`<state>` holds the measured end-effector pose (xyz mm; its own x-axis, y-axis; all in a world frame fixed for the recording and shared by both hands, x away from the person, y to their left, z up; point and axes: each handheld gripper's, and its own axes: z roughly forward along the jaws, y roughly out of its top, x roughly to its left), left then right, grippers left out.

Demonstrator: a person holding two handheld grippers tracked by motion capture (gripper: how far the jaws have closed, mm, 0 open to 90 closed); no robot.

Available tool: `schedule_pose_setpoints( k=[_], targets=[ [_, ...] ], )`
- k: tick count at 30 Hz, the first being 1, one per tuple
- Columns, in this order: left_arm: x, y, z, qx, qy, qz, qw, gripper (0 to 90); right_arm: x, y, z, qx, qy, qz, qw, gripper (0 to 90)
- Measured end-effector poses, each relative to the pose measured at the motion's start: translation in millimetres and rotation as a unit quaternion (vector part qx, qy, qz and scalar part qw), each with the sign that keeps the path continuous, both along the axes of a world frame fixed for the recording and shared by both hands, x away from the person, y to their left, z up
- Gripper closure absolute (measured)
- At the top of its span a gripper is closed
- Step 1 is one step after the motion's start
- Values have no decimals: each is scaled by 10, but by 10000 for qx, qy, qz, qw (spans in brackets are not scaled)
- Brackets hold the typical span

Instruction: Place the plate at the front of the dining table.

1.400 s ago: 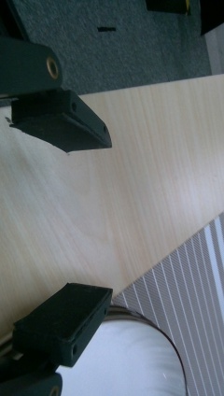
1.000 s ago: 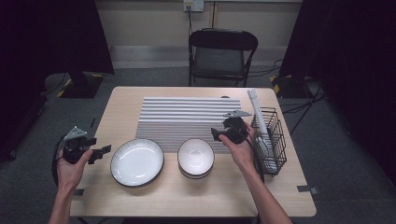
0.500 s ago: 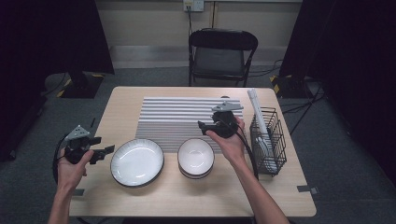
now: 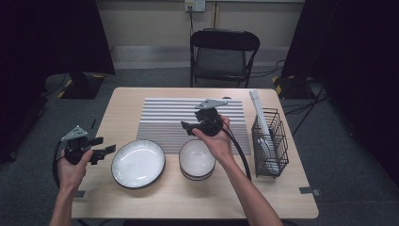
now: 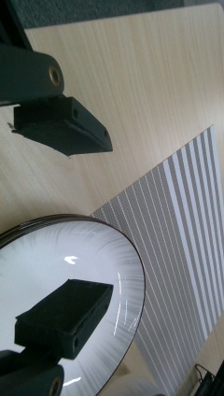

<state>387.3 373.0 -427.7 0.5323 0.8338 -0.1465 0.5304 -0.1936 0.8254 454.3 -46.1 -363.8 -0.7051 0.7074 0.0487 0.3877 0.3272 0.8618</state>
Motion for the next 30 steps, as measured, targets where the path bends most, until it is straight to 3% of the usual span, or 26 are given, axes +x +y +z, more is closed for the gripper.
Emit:
schedule_pose_setpoints(
  k=[2, 5, 9, 12, 17, 25, 30],
  targets=[
    [10, -14, 8, 16, -1, 28, 10000, 265, 12, 54, 10, 4, 5, 95, 10000, 366],
    [12, -25, 49, -59, -33, 28, 10000, 303, 43, 172, 35, 104, 197, 359, 9991, 385],
    [15, -32, 88, -57, -37, -38, 10000, 303, 52, 260, 52, 141, 247, 396, 9988, 397],
    [44, -43, 117, -213, -65, -93, 9997, 309, 66, 347, 70, 112, 269, 478, 9984, 395],
    [124, -89, 223, -169, -167, -195, 9995, 311, 78, 508, 96, 125, 284, 634, 9975, 386],
    [153, -97, 176, -223, -162, -224, 9994, 310, 74, 750, 83, 152, 339, 866, 9955, 362],
    [161, -80, 145, -287, -107, -237, 9992, 311, 65, 934, 64, 208, 434, 1071, 9931, 395]
  ],
)
